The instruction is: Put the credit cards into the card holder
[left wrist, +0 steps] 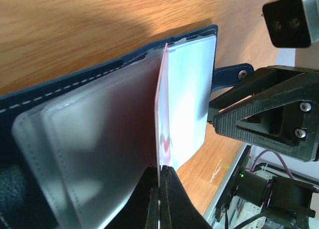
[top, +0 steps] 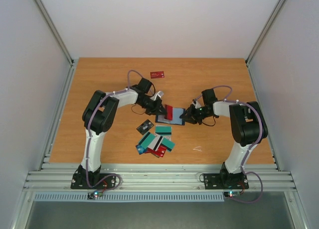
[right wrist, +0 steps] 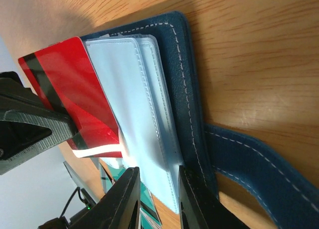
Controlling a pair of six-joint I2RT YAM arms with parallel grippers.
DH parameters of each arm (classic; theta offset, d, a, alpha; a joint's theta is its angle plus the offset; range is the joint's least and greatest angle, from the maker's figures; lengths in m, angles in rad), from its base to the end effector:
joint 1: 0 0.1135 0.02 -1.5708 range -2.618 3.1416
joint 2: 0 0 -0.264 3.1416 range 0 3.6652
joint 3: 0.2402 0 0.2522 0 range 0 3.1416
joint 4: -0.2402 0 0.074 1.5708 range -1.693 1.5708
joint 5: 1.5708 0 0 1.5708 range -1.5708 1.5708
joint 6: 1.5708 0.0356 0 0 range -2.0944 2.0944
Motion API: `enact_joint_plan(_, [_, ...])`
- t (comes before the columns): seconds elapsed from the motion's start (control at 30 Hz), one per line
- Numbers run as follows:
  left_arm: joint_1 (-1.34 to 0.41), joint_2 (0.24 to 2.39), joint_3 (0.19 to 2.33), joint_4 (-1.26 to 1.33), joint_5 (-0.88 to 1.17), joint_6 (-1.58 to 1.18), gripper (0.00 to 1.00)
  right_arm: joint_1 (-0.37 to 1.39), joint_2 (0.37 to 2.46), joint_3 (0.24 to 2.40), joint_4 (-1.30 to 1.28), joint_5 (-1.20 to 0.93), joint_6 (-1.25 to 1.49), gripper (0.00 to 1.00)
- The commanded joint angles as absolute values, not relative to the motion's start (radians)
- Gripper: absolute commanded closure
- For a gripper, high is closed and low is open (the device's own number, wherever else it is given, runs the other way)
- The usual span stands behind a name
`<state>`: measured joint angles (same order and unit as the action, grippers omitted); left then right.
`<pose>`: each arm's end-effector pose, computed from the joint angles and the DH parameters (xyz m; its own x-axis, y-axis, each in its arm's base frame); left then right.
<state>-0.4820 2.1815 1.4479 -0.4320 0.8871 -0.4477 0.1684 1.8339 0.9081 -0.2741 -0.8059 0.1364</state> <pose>0.3696 -0.2245 0.1217 -0.9780 0.2031 -0.0469 0.1555 0.5612 -0.8129 0.3108 0.0789 0.1168 -0.9611 -0.0679 -0.2677 -0.2454 0.6542 0.7154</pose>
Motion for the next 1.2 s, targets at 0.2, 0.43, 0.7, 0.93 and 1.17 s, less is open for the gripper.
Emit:
enact_joint_plan(0.2, [-0.485, 2.186, 1.402, -0.426, 0.866, -0.477, 1.00, 0.163, 1.855, 0.896, -0.285, -0.797, 0.122, 0.76])
enact_joint_plan(0.43, [-0.486, 2.201, 1.434, -0.487, 0.882, -0.490, 1.00, 0.163, 1.861, 0.899, -0.280, -0.799, 0.129, 0.77])
enact_joint_plan(0.7, [-0.489, 2.210, 1.458, -0.563, 0.871, -0.523, 1.00, 0.163, 1.866, 0.898, -0.268, -0.802, 0.138, 0.77])
enact_joint_plan(0.93, [-0.497, 2.215, 1.454, -0.560, 0.847, -0.586, 1.00, 0.163, 1.869, 0.896, -0.261, -0.806, 0.142, 0.77])
enact_joint_plan(1.17, [-0.500, 2.213, 1.421, -0.482, 0.825, -0.695, 1.00, 0.163, 1.874, 0.889, -0.259, -0.813, 0.138, 0.78])
